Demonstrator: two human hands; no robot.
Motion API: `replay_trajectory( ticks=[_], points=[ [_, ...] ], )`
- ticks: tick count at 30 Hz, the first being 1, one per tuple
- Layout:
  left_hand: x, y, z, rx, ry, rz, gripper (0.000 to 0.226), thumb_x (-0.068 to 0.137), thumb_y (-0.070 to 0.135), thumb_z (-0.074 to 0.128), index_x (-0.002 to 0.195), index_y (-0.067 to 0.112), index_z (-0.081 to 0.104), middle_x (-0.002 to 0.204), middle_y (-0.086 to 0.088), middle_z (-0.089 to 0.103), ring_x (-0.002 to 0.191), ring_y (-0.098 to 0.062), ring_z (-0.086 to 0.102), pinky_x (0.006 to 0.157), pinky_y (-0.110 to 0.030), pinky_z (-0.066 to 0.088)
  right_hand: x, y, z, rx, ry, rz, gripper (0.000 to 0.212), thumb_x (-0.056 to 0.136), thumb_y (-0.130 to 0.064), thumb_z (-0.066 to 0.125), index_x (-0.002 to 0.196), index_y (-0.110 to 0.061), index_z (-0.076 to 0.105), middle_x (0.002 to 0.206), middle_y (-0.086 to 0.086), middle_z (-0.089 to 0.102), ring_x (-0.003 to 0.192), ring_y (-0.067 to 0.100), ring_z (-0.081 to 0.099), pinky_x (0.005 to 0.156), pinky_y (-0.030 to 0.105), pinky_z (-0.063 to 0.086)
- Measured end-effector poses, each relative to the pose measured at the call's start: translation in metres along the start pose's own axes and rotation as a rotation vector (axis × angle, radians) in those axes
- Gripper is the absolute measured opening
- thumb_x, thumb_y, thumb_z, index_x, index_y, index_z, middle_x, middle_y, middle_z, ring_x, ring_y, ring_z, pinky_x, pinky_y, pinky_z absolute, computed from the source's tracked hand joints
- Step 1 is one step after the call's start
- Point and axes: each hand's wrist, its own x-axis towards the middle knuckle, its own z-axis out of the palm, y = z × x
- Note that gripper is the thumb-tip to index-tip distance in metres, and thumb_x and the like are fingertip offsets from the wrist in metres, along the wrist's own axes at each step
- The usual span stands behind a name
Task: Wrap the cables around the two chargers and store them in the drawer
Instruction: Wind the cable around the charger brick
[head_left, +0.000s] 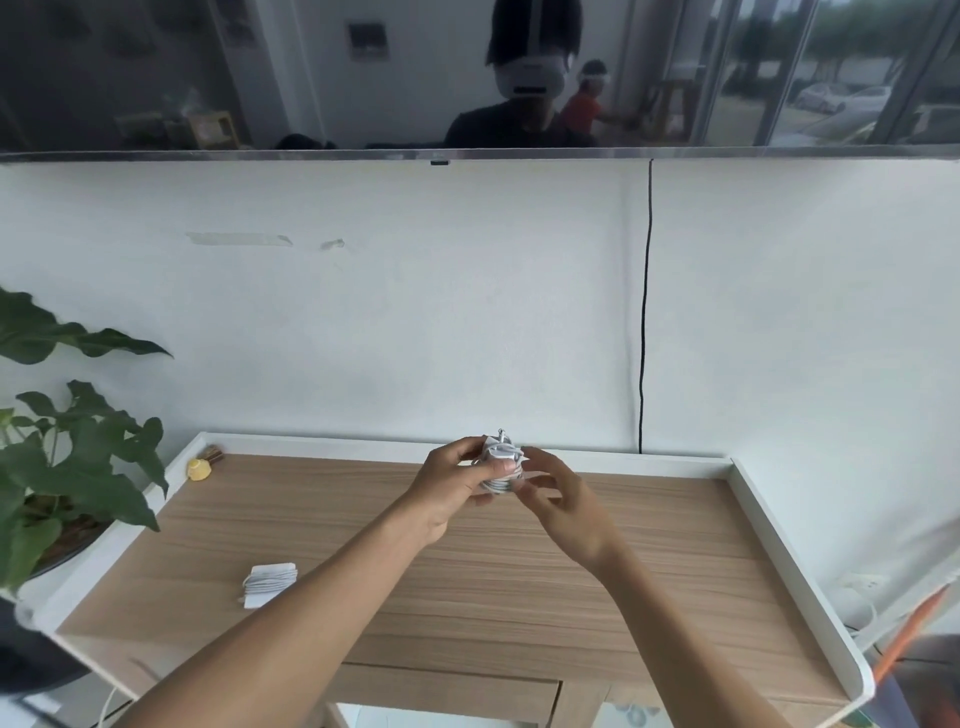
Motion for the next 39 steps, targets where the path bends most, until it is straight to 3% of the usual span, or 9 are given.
replay_trajectory(
  ticks=[3,6,9,13,17,23,32,35,39],
  points=[
    [-0.003,-0.003,-0.006,-0.102,-0.007,-0.088,0.025,0.079,0.017,0.076,0.104,0.017,0.071,0.105,-0.006,0.073,0.092,-0.021,0.068,0.089,-0.042,0.054,0.003,0.003,0.009,-0.002,-0.055,-0.001,0.043,0.086,-0.039,0.068,0.126,-0.034,0.053,0.118,-0.015,0.063,0.109,0.006,0.059,0.076,0.016,0.052],
    [-0.008,-0.011,-0.015,-0.176,0.057,-0.138,0.021,0.080,0.021,0.076,0.100,0.018,0.073,0.102,-0.006,0.074,0.091,-0.019,0.067,0.071,-0.031,0.057,0.008,0.007,0.023,-0.041,-0.080,0.019,0.052,0.076,-0.042,0.076,0.121,-0.045,0.048,0.119,-0.014,0.059,0.108,0.005,0.057,0.083,0.028,0.055],
    [-0.013,-0.021,-0.021,-0.193,0.145,-0.187,0.018,0.079,0.024,0.076,0.096,0.020,0.074,0.100,-0.003,0.075,0.088,-0.016,0.066,0.065,-0.026,0.051,0.009,0.013,0.038,-0.095,-0.081,0.024,0.066,0.071,-0.041,0.081,0.127,-0.038,0.046,0.118,-0.016,0.055,0.104,0.006,0.057,0.082,0.033,0.057],
    [-0.018,-0.036,-0.039,-0.240,0.249,-0.246,0.012,0.078,0.027,0.077,0.088,0.021,0.073,0.086,0.002,0.073,0.080,-0.014,0.062,0.071,-0.030,0.049,0.015,0.018,0.071,-0.104,-0.077,-0.024,0.057,0.074,-0.026,0.081,0.122,-0.032,0.052,0.109,-0.009,0.062,0.093,0.011,0.064,0.072,0.023,0.056],
    [-0.020,-0.048,-0.062,-0.292,0.321,-0.286,0.016,0.079,0.030,0.076,0.090,0.019,0.073,0.083,0.001,0.073,0.077,-0.015,0.064,0.085,-0.037,0.054,0.022,0.020,0.103,-0.051,-0.103,-0.006,0.045,0.080,-0.011,0.075,0.121,-0.017,0.056,0.096,-0.008,0.066,0.080,-0.004,0.064,0.067,0.009,0.049],
    [-0.011,-0.063,-0.106,-0.296,0.404,-0.293,0.026,0.081,0.034,0.074,0.101,0.017,0.068,0.085,-0.003,0.072,0.076,-0.018,0.067,0.086,-0.040,0.055,0.042,0.020,0.140,-0.024,-0.162,0.017,0.036,0.083,-0.006,0.071,0.114,-0.021,0.059,0.091,-0.013,0.068,0.076,-0.008,0.064,0.066,0.006,0.048],
    [0.016,-0.097,-0.172,-0.199,0.395,-0.365,0.022,0.082,0.036,0.073,0.095,0.019,0.068,0.099,-0.005,0.070,0.093,-0.020,0.066,0.088,-0.037,0.056,0.083,0.044,0.189,-0.035,-0.226,0.134,0.041,0.086,-0.006,0.067,0.117,-0.029,0.055,0.110,-0.007,0.061,0.084,0.002,0.068,0.061,0.013,0.051],
    [0.023,-0.111,-0.191,-0.143,0.346,-0.403,0.021,0.082,0.034,0.075,0.097,0.020,0.069,0.085,0.000,0.063,0.078,-0.012,0.058,0.083,-0.032,0.054,0.094,0.062,0.200,-0.075,-0.223,0.199,0.056,0.083,-0.001,0.068,0.127,-0.028,0.047,0.113,-0.007,0.048,0.087,0.009,0.067,0.059,0.019,0.053],
    [0.029,-0.132,-0.213,-0.013,0.199,-0.456,0.036,0.079,0.020,0.079,0.113,0.016,0.067,0.081,0.001,0.062,0.071,-0.010,0.057,0.074,-0.027,0.055,0.107,0.091,0.206,-0.154,-0.287,0.244,0.059,0.079,0.005,0.068,0.123,-0.029,0.049,0.113,0.005,0.053,0.091,0.020,0.066,0.065,0.022,0.053]
  ],
)
